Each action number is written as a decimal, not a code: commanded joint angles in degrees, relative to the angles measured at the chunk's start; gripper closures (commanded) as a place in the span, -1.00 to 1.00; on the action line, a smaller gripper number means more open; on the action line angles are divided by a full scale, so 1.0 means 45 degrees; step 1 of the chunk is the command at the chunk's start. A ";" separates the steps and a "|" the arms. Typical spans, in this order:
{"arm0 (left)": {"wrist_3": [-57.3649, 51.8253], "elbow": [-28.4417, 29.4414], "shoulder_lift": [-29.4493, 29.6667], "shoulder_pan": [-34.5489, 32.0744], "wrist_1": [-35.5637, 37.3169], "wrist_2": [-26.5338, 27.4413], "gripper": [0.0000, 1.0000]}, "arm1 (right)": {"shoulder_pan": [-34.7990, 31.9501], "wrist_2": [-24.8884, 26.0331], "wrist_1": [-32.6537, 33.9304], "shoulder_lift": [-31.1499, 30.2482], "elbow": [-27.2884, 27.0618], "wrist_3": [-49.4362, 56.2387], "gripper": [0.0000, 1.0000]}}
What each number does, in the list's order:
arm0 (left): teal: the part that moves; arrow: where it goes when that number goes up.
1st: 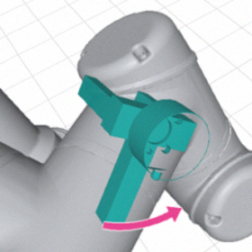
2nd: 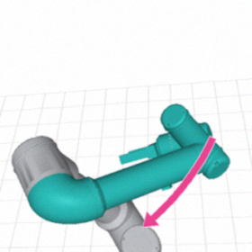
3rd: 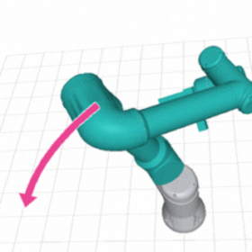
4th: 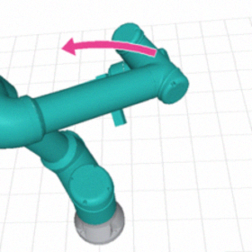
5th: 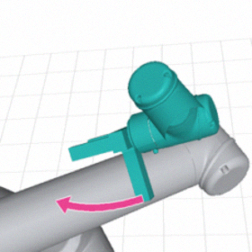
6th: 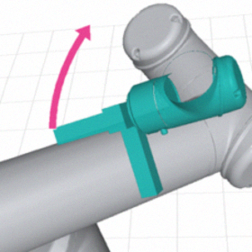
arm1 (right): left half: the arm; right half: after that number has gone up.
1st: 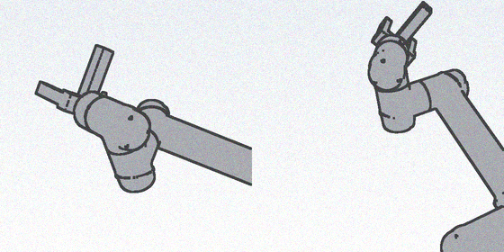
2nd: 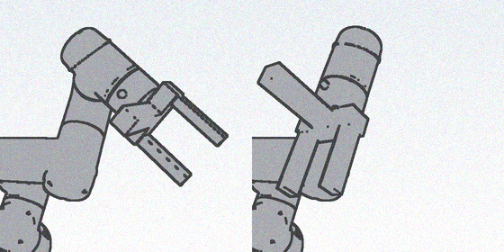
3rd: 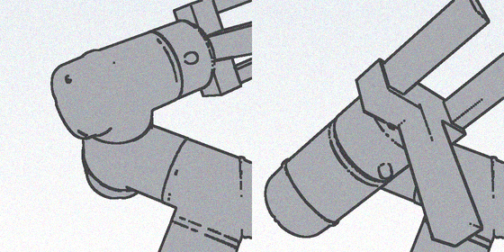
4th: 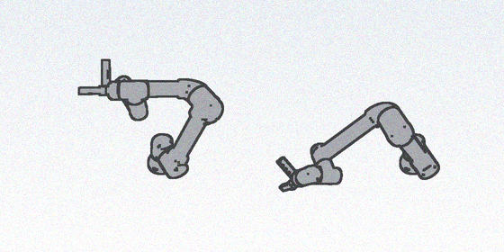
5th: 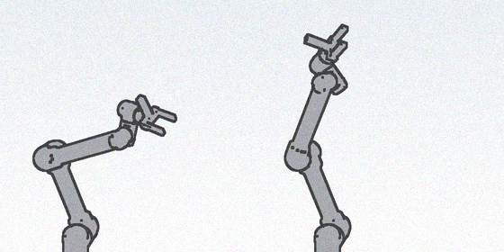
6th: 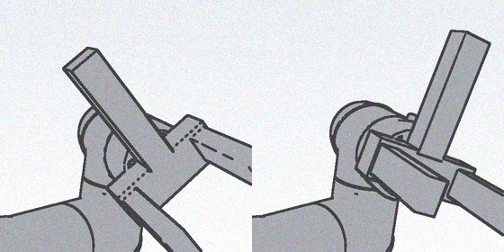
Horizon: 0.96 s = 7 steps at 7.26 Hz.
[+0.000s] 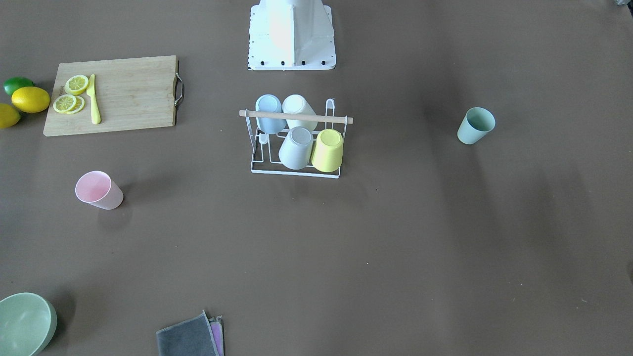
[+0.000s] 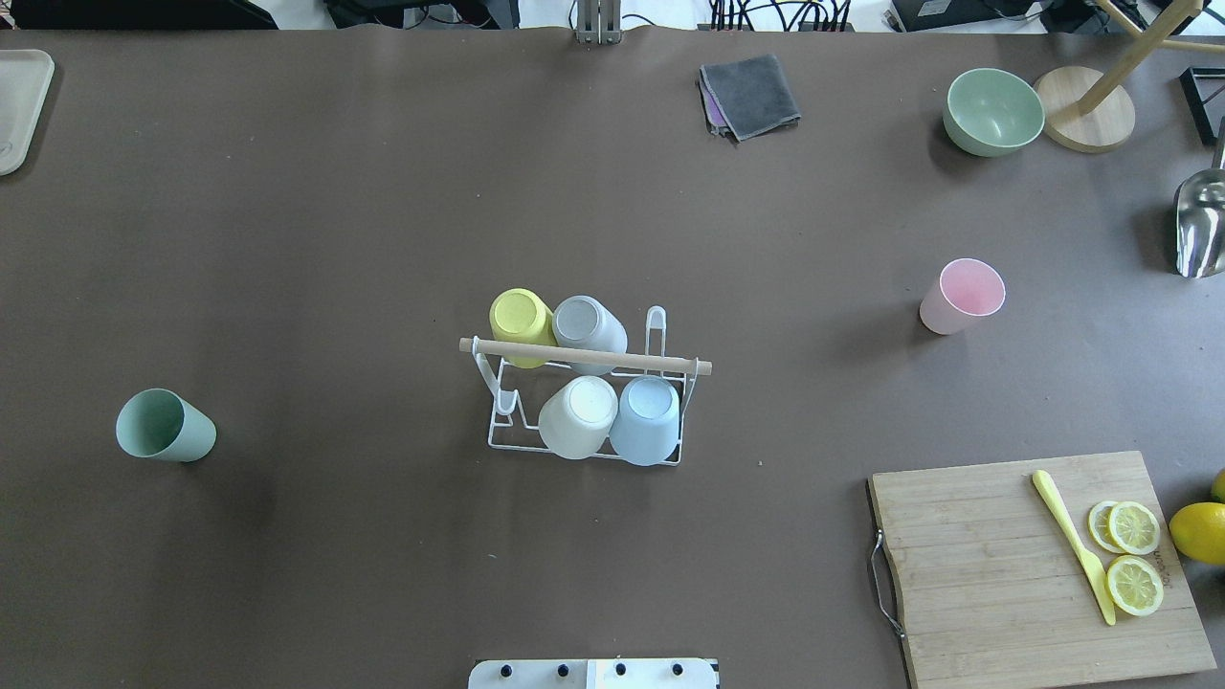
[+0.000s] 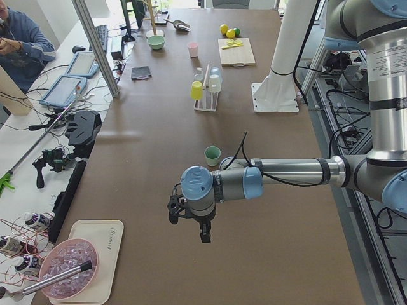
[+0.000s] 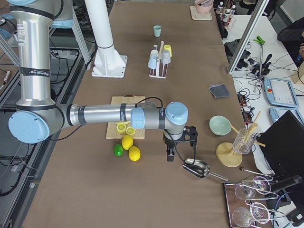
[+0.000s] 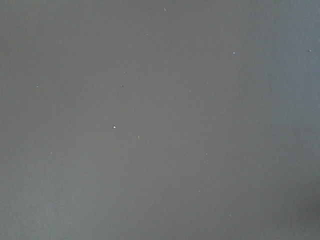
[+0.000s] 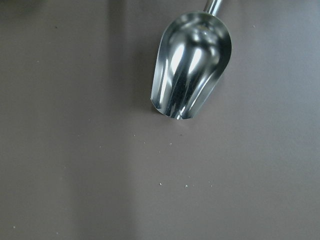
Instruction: Place cup on cup holder
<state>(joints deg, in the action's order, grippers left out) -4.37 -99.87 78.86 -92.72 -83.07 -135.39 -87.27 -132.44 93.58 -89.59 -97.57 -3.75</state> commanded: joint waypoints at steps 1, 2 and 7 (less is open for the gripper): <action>-0.0024 0.0025 0.0054 0.0000 0.0003 0.0009 -0.97 | 0.1378 0.0075 0.0005 0.1388 -0.0076 -0.1618 -1.00; -0.0024 0.0025 0.0074 0.0000 0.0023 0.0009 -0.97 | 0.2275 0.0095 0.0004 0.1993 -0.0057 -0.2169 -1.00; 0.0034 0.0122 0.0796 0.0156 0.0179 0.0126 -0.97 | 0.4273 0.0252 0.2365 0.5275 0.0799 -0.2468 -1.00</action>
<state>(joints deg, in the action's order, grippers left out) -4.24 -99.68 81.22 -92.26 -82.47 -135.00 -70.07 -131.11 101.07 -69.72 -95.46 -14.76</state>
